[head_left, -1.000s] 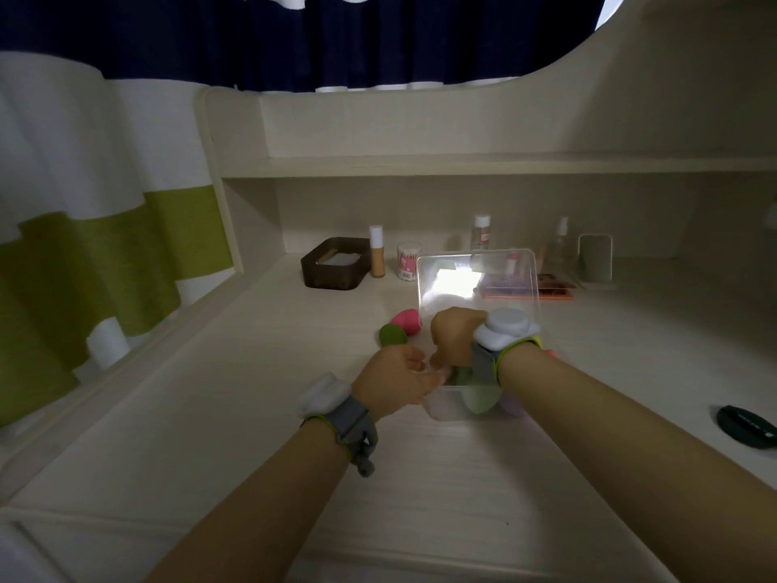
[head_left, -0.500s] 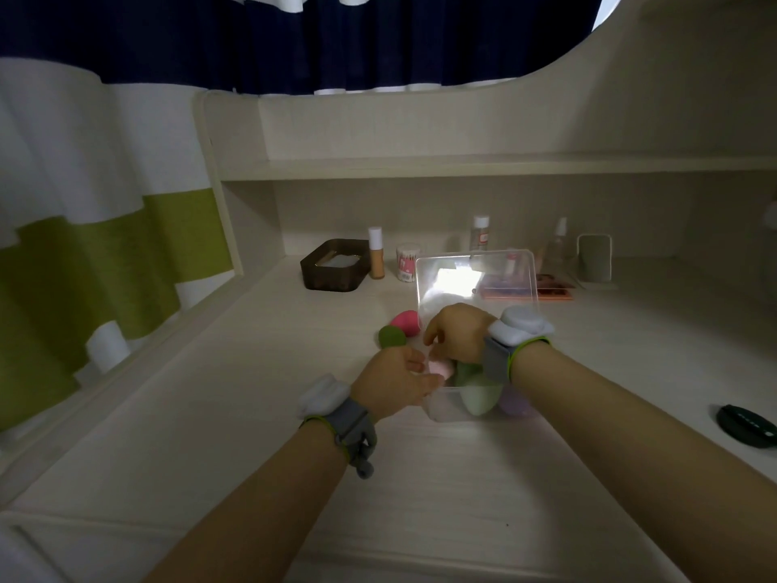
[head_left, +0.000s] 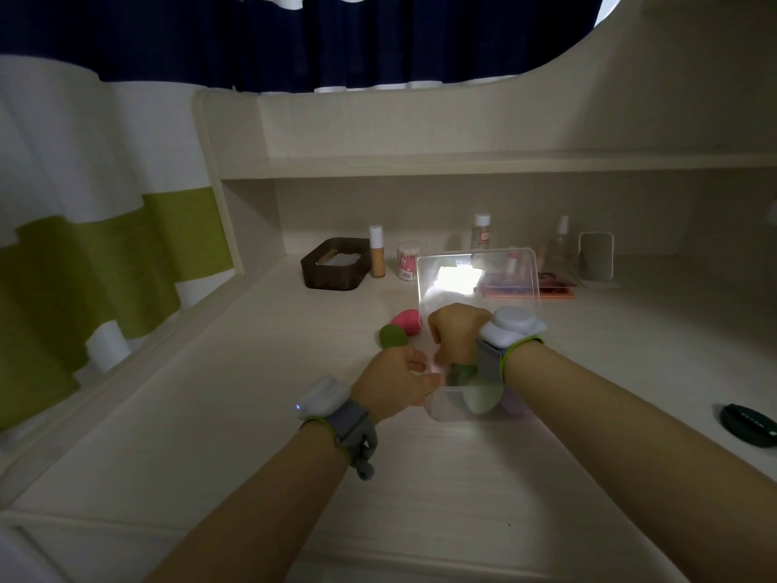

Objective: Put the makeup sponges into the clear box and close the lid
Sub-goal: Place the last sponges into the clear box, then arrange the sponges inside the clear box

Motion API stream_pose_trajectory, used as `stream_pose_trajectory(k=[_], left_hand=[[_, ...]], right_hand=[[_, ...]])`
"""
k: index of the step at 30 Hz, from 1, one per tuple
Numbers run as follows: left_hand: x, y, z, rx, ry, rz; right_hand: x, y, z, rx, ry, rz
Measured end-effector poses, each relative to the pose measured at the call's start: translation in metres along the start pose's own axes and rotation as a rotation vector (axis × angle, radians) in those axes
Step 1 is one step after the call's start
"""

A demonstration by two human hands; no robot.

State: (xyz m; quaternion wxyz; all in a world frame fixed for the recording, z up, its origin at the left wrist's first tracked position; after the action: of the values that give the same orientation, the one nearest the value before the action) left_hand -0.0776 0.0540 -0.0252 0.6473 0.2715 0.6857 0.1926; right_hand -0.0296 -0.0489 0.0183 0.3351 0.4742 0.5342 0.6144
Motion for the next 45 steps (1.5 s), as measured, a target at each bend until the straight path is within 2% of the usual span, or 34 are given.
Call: stream_pose_trajectory(k=[4,10,19,25,28,33,40,45], left_hand=[[0.001,0.000,0.000,-0.011,-0.002,-0.009],[0.002,-0.001,0.000,-0.003,0.021,-0.027],[0.008,0.001,0.000,0.007,0.035,-0.005],[0.012,0.013,0.011,-0.138,0.057,-0.014],[0.019,0.017,0.022,-0.252,0.051,0.093],[0.025,0.016,0.041,-0.341,0.060,0.301],[0.021,0.015,0.062,-0.216,0.098,0.564],[0.015,0.011,0.070,-0.218,0.093,0.562]], right_hand=[[0.001,-0.001,0.001,0.083,0.013,0.023],[-0.004,0.003,0.001,0.077,0.051,0.001],[-0.026,0.011,-0.007,-0.102,0.063,0.246],[-0.051,0.020,-0.021,-0.236,-0.010,0.375],[-0.070,0.022,-0.024,-0.332,-0.052,0.393],[-0.101,0.024,-0.032,-0.289,-0.101,0.360],[-0.120,0.014,-0.034,-0.250,-0.253,0.330],[-0.124,0.006,-0.033,-0.265,-0.363,0.370]])
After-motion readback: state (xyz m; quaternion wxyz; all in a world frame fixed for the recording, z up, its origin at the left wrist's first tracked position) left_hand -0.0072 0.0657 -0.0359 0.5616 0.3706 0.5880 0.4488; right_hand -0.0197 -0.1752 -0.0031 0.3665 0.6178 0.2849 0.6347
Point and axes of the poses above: each hand's wrist, its own z-axis towards the middle knuckle, its own y-axis out of the back of the hand, x = y × z, the point moved 2 cm from there along z, towards the middle knuckle, and after that the axes turned 13 degrees about z, right-handed, at the moved point
